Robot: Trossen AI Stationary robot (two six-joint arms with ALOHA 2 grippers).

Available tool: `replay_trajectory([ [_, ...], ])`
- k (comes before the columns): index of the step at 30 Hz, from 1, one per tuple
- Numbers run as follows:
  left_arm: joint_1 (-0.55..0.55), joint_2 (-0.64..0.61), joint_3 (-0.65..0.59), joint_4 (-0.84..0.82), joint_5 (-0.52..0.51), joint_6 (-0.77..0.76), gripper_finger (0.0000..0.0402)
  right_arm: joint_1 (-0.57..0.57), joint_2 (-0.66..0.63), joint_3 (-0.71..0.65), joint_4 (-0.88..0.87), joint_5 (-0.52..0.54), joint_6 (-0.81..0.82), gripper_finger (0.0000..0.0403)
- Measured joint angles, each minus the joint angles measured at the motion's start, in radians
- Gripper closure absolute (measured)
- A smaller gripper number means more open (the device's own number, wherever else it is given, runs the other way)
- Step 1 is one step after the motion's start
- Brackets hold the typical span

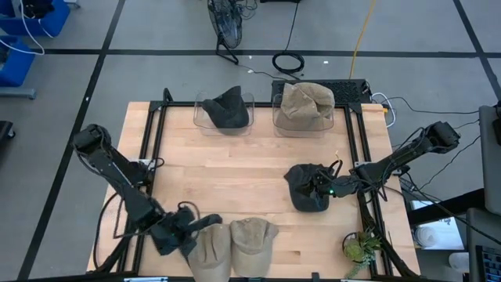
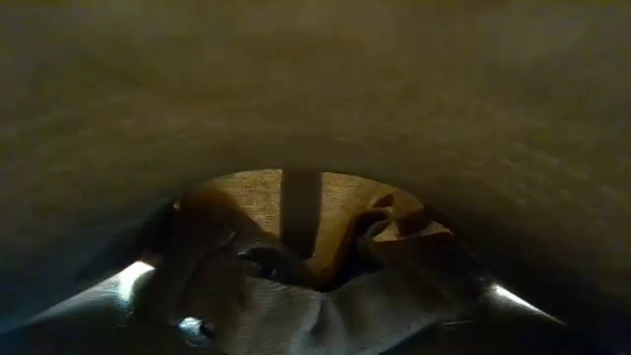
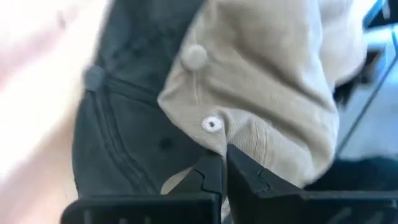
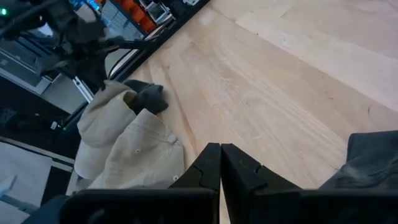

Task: Pick & Place hat
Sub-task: Put the brown cap into the right transparent bin

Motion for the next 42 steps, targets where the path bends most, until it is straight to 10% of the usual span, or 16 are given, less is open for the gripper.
replay_trajectory([
  [11, 0.339, 0.000, 0.000, -0.211, -0.143, 0.142, 0.0398, 0.000, 0.000, 0.000, 0.003, -0.001, -0.094, 0.0403],
  [23, 0.525, -0.075, 0.184, -0.039, -0.147, 0.662, 0.0399, -0.037, 0.000, 0.000, 0.016, -0.002, -0.151, 0.0394],
  [42, 0.671, -0.020, 0.749, -0.127, -0.006, 1.219, 0.0400, -0.337, 0.109, 0.002, 0.356, -0.184, -0.266, 0.0168],
])
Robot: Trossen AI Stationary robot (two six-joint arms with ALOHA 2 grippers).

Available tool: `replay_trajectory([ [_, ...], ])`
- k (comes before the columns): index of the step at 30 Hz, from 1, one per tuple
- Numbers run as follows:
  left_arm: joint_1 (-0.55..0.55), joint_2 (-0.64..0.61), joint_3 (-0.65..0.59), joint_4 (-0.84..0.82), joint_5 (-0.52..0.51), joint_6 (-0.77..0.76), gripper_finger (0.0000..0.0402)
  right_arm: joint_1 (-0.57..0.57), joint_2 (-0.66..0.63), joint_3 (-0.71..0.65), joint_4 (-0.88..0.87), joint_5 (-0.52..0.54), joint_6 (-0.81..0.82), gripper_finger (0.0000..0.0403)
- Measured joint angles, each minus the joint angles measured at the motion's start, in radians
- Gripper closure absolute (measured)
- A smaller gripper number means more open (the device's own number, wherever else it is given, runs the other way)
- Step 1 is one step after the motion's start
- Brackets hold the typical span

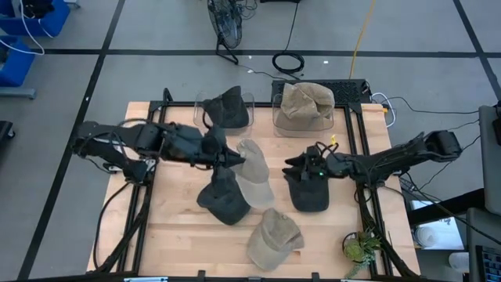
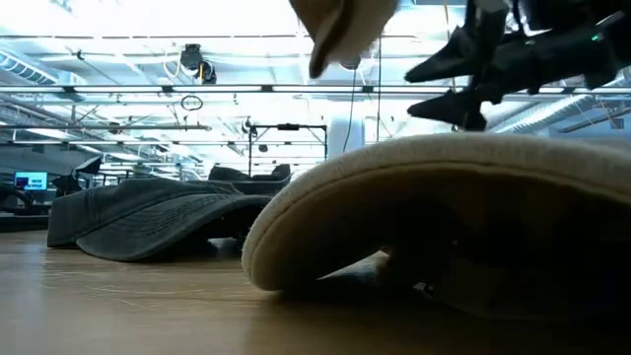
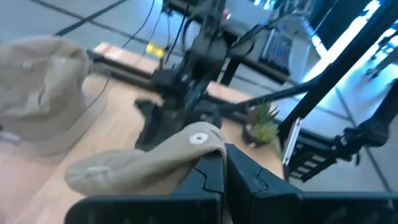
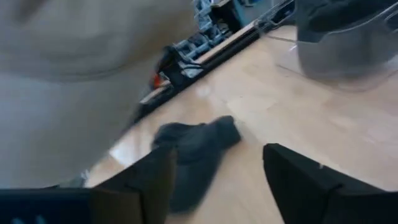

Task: Pick & Place hat
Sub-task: Put the brown cap into the right transparent bin

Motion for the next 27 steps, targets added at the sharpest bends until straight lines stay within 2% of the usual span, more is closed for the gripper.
replay_trajectory([
  [6, 0.069, 0.017, 0.010, -0.031, 0.092, 0.030, 0.0400, -0.040, 0.169, 0.002, 0.187, -0.168, 0.165, 0.0121],
  [9, 0.103, 0.026, 0.010, -0.052, 0.134, 0.037, 0.0400, -0.034, 0.271, 0.002, 0.296, -0.256, 0.257, 0.0113],
  [13, 0.137, 0.050, 0.010, -0.084, 0.148, 0.057, 0.0400, 0.011, 0.394, 0.002, 0.439, -0.318, 0.324, 0.0117],
  [17, 0.169, 0.054, 0.010, -0.099, 0.150, 0.062, 0.0400, 0.060, 0.502, 0.002, 0.573, -0.311, 0.381, 0.0124],
  [21, 0.184, 0.067, 0.009, -0.100, 0.152, 0.051, 0.0400, 0.073, 0.603, 0.022, 0.735, -0.232, 0.412, 0.0125],
  [27, 0.181, 0.072, 0.010, -0.098, 0.158, 0.048, 0.0397, 0.039, 0.725, 0.137, 0.822, -0.215, 0.415, 0.0126],
])
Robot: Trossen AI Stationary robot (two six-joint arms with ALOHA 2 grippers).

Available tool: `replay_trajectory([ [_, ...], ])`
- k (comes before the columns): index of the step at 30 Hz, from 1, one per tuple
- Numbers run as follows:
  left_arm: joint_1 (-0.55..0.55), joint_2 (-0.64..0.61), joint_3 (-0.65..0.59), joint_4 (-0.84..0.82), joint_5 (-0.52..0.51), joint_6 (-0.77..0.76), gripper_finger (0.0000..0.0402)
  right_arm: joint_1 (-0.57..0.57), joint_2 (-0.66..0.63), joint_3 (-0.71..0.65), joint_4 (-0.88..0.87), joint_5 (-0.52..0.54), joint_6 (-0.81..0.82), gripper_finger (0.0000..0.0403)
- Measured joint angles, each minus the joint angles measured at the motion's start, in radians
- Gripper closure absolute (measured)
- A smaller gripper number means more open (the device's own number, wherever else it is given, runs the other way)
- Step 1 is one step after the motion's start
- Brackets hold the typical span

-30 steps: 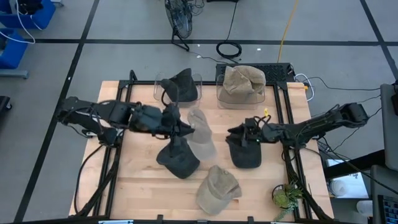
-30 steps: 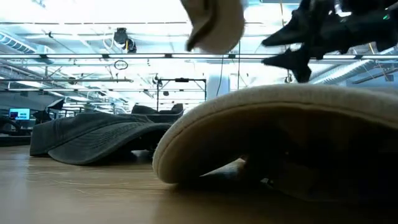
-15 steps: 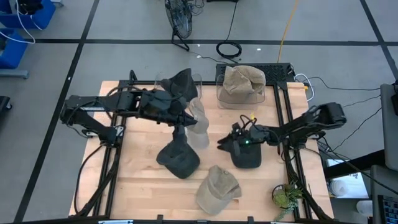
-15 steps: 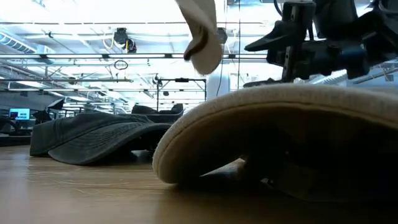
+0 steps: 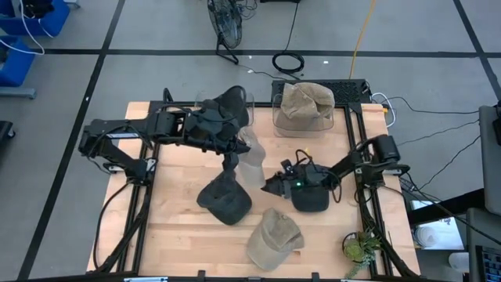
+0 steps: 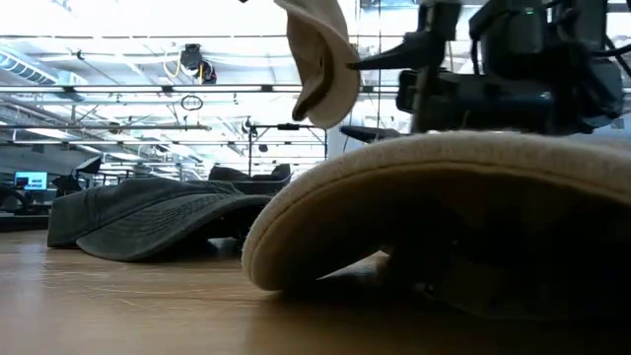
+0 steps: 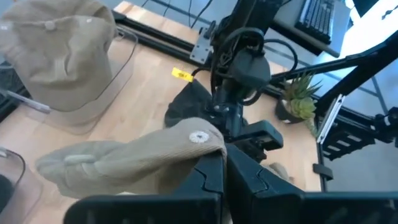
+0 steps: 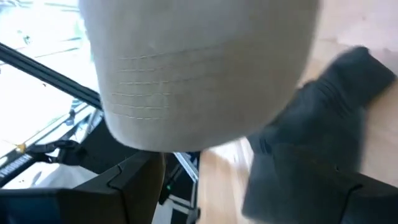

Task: Pick & Place hat
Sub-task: Put the brown cap into the right transparent bin

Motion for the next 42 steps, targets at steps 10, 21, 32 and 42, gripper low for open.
replay_trajectory([
  [10, -0.038, 0.000, 0.000, -0.085, 0.019, -0.020, 0.0397, -0.024, 0.021, -0.008, 0.123, 0.078, -0.055, 0.0129],
  [21, -0.115, -0.001, 0.000, -0.194, 0.011, -0.036, 0.0396, -0.056, 0.020, -0.015, 0.122, 0.033, -0.051, 0.0133],
  [32, -0.122, 0.033, -0.015, -0.260, -0.061, -0.050, 0.0396, -0.083, 0.019, -0.015, -0.105, -0.364, -0.001, 0.0146],
  [42, -0.014, 0.136, -0.012, -0.125, 0.024, 0.052, 0.0397, -0.086, -0.003, -0.032, -0.334, -0.564, 0.016, 0.0177],
])
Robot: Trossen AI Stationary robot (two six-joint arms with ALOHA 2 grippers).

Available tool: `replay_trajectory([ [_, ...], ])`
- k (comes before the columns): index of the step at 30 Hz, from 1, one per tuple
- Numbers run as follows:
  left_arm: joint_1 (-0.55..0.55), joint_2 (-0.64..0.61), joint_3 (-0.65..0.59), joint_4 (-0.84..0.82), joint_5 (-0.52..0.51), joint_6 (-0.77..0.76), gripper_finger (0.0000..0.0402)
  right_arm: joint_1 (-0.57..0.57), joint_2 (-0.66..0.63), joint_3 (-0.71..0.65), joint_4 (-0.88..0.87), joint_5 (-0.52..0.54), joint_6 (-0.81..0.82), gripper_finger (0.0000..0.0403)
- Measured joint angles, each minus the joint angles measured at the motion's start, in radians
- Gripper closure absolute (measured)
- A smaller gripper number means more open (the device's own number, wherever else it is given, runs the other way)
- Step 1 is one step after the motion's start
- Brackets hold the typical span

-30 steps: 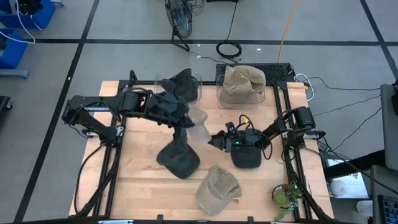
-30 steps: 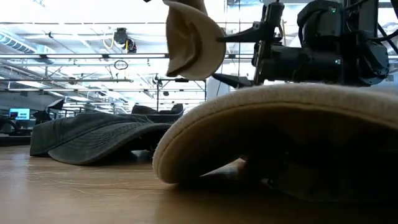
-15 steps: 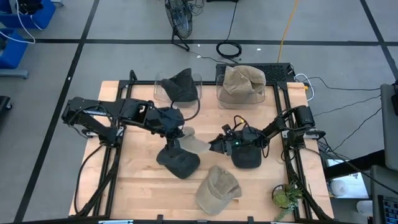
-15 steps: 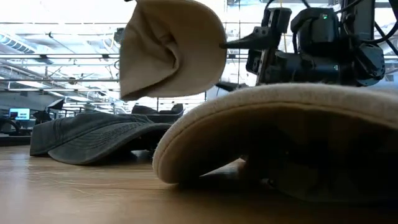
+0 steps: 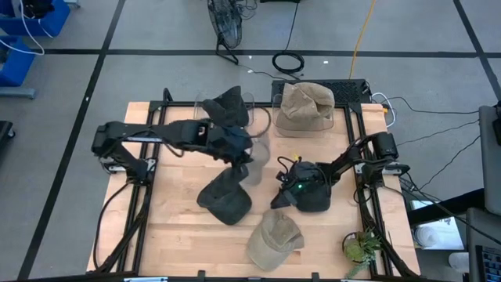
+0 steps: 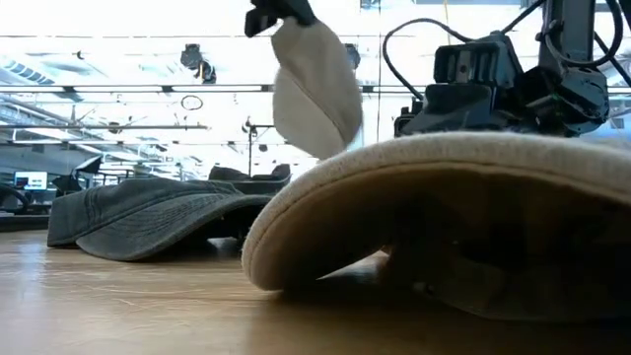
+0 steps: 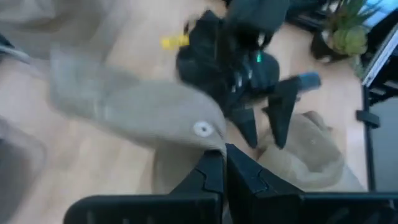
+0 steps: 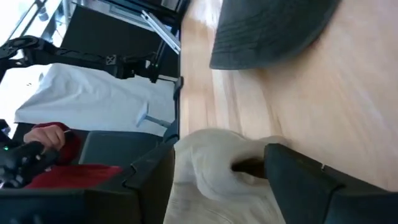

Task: Pick & Place hat
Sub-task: Put the brown cap into the right transparent bin

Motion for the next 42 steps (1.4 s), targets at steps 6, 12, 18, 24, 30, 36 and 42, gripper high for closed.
replay_trajectory([
  [6, -0.032, 0.076, -0.002, -0.245, 0.017, 0.002, 0.0398, 0.000, -0.041, -0.029, -0.045, 0.116, -0.045, 0.0214],
  [12, -0.069, 0.141, -0.002, -0.374, -0.021, -0.001, 0.0398, -0.002, -0.150, -0.041, -0.157, 0.234, -0.160, 0.0284],
  [18, -0.075, 0.153, -0.023, -0.472, -0.133, -0.002, 0.0398, -0.002, -0.296, -0.009, -0.361, 0.350, -0.346, 0.0370],
  [24, -0.052, 0.150, -0.139, -0.473, -0.175, 0.011, 0.0398, -0.001, -0.409, 0.068, -0.585, 0.446, -0.499, 0.0394],
  [30, -0.024, 0.152, -0.307, -0.441, -0.170, 0.069, 0.0398, -0.002, -0.426, 0.232, -0.887, 0.555, -0.618, 0.0401],
  [36, 0.001, 0.150, -0.431, -0.391, -0.197, 0.165, 0.0398, -0.009, -0.416, 0.319, -0.993, 0.653, -0.631, 0.0402],
  [42, 0.014, 0.151, -0.460, -0.354, -0.196, 0.168, 0.0380, -0.032, -0.405, 0.328, -0.993, 0.674, -0.603, 0.0399],
])
